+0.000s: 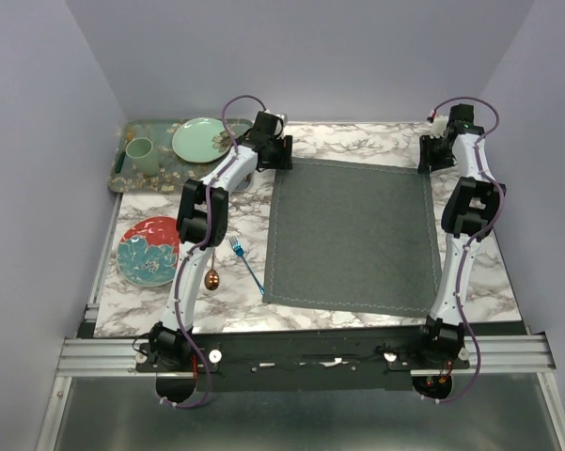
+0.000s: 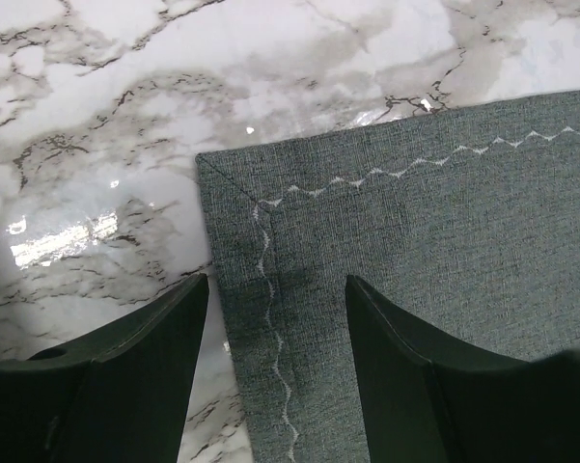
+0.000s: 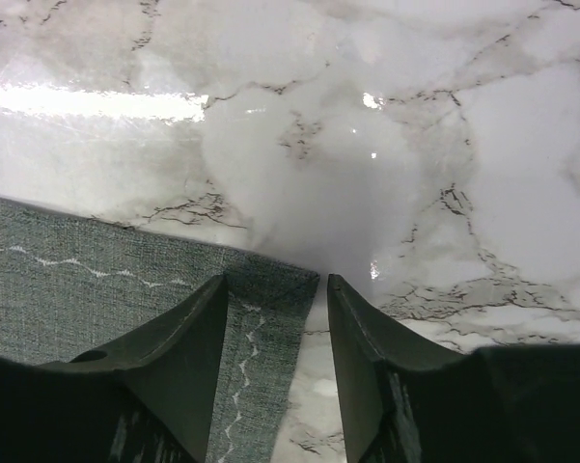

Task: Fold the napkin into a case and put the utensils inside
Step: Pick up the flattened napkin from the center of the board.

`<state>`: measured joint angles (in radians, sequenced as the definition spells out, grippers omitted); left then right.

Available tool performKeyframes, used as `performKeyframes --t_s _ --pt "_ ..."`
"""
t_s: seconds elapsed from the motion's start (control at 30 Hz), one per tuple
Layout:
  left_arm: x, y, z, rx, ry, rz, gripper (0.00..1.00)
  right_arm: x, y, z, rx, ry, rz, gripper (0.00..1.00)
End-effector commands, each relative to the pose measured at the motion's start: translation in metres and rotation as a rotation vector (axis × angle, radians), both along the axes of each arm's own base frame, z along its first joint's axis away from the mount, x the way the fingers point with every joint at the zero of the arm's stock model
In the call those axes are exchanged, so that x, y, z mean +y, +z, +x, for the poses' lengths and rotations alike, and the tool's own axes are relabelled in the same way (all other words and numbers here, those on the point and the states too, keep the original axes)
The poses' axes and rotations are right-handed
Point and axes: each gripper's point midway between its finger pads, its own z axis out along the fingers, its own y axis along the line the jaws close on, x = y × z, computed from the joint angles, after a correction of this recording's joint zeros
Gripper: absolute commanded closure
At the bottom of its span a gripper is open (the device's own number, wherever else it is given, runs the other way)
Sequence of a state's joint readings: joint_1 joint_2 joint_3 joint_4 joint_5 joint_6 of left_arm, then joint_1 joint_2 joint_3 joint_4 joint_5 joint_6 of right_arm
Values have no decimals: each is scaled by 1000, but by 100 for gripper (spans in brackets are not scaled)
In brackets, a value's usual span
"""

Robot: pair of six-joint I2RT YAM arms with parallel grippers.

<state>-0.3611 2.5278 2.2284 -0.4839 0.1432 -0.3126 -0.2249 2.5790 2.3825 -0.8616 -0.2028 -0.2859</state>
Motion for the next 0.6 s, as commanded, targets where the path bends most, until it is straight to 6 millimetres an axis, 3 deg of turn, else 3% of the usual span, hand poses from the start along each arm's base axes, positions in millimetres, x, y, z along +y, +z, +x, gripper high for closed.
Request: performKeyframes --t_s 0.0,0.13,0.3,0.37,0.4,0.5,0.53,0.57 --pt "1 41 -1 -37 -5 -47 32 2 -16 -6 40 45 28 48" --pt "4 41 1 -34 2 -51 33 7 -18 -9 53 66 46 52" --pt "7 49 1 -42 -5 -59 33 12 -6 -10 33 97 58 97" --pt "9 52 1 -49 -15 -54 32 15 3 -11 22 108 69 100" --pt "9 60 1 -66 -20 -52 32 19 20 -9 -15 127 81 100" --pt "12 70 0 -93 -45 -33 31 30 42 -13 -51 165 106 99" --pt "14 78 -3 -114 -70 -18 29 32 64 -14 -87 178 103 99" --pt "16 82 -4 -122 -79 -13 28 37 73 -16 -98 195 113 99"
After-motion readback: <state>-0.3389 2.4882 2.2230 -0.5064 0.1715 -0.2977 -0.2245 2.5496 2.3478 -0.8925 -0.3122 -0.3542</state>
